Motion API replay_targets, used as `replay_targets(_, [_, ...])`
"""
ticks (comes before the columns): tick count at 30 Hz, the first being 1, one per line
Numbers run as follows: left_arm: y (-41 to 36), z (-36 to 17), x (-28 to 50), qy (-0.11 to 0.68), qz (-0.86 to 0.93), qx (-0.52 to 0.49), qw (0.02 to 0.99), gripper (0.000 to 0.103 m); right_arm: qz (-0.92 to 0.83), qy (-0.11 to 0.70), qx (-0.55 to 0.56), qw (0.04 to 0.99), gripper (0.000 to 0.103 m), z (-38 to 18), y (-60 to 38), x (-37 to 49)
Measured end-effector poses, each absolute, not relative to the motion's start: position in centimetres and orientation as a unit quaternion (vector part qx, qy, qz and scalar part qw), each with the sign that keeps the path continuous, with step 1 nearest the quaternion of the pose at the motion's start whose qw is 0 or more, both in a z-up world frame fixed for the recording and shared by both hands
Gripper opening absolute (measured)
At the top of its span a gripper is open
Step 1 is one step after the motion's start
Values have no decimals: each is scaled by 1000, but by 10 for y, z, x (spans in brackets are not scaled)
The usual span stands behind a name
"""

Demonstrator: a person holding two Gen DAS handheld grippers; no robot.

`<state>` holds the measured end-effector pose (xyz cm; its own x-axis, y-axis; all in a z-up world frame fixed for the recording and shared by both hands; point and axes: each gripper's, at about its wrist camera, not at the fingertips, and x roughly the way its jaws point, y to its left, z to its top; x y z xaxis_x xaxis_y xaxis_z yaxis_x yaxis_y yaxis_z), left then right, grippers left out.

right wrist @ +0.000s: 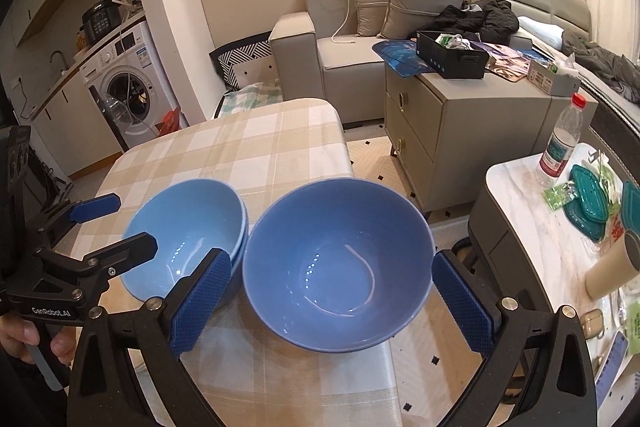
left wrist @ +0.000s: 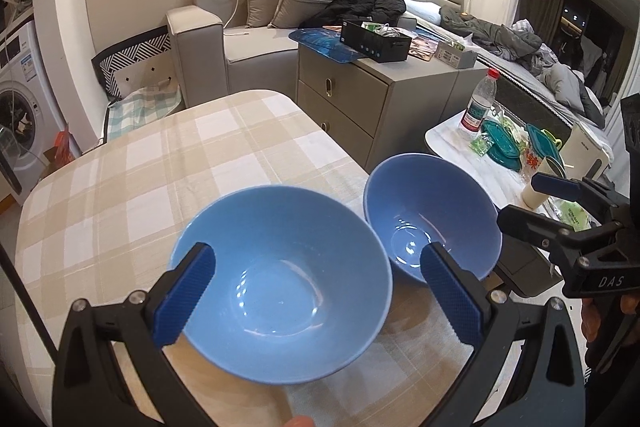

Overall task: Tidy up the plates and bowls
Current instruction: 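Raise both open tools and move toward the remaining blue bowl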

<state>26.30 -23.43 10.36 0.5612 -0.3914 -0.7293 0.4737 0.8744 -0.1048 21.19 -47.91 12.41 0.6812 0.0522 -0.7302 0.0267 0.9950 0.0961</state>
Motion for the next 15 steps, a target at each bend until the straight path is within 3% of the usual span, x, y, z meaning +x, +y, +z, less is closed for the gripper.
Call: replay_targets(15, [-281, 93, 276, 410, -270, 83, 867, 103, -18, 418, 75, 905, 102, 104, -509, 206])
